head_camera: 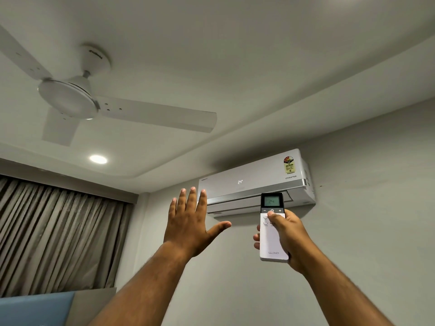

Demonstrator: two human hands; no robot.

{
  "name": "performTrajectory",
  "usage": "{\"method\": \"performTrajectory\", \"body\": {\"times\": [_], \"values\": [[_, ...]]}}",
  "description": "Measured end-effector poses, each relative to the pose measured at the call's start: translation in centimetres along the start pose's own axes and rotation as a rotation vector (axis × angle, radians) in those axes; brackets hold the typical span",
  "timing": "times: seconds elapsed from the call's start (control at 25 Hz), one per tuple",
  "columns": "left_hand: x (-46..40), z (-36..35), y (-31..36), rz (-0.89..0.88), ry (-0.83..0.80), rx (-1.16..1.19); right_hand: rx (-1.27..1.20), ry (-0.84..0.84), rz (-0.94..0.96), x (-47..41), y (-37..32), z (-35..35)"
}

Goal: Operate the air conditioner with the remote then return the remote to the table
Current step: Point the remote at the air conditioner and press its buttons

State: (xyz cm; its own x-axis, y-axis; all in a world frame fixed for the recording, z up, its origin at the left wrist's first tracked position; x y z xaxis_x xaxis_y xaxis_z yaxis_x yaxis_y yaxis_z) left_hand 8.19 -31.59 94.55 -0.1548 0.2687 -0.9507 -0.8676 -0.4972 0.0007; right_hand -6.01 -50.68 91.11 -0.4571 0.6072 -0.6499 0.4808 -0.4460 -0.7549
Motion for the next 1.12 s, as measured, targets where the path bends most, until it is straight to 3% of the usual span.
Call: {"method": "performTrajectory", "body": {"times": [1.12], "values": [[0.7,-0.1,2.5,-0.03,0.032,-0.03,0.098,0.05,0.047,1.9,-1.6,2.1]]}}
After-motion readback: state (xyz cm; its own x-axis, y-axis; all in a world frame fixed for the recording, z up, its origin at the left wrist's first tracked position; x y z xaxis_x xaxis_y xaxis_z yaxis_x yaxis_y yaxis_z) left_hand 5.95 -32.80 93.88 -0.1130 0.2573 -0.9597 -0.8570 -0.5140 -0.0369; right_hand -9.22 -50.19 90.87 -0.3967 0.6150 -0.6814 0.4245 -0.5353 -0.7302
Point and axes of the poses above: each hand's wrist, its own x-axis away from the middle knuckle, its own z-axis out of the back of the hand, y = z × x, the point moved 9 cm from there along -x, towards the middle knuckle, and after that the axes turned 8 degrees about x, right-handed, at the moved point
